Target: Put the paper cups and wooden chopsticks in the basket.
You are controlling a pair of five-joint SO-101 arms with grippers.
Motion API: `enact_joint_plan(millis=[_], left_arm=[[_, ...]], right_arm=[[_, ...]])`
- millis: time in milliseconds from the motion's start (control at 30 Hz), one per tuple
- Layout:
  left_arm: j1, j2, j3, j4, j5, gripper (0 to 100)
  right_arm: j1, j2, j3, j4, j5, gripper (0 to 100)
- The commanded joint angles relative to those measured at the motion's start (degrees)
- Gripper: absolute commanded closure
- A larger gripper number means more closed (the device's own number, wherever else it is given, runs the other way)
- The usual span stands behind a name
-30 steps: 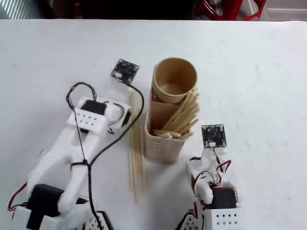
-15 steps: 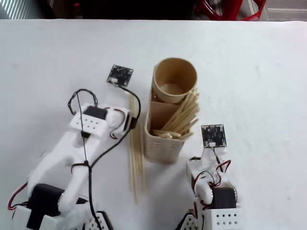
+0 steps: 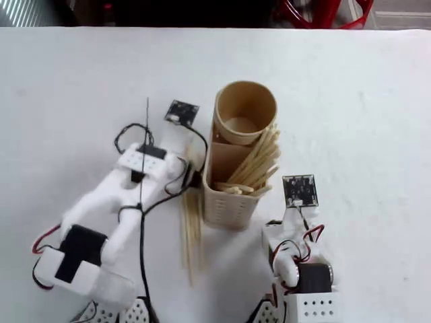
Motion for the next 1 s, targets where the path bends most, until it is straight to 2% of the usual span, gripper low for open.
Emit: enact_joint_plan(millis=[0,300,500,733,967], left_arm=[[0.75,0.13,-3.16,0.97,0.18,72],[0.48,-7.16,0.00,0.62,2.20,72],[3.30,-2.07,-0.44,-2.20,-0.09,73],[0.57,7.43,-10.55,8.62,0.09,73],[-8.40,9.19,-12.40,12.66,-2.46,78]], right_arm=[[0.48,-0.13,0.53,0.22,0.09,97.9],[0.48,-0.13,0.53,0.22,0.09,97.9],[0.48,-0.13,0.53,0.22,0.09,97.9],[0.48,-0.13,0.53,0.22,0.09,97.9],[0.48,-0.13,0.53,0.22,0.09,97.9]])
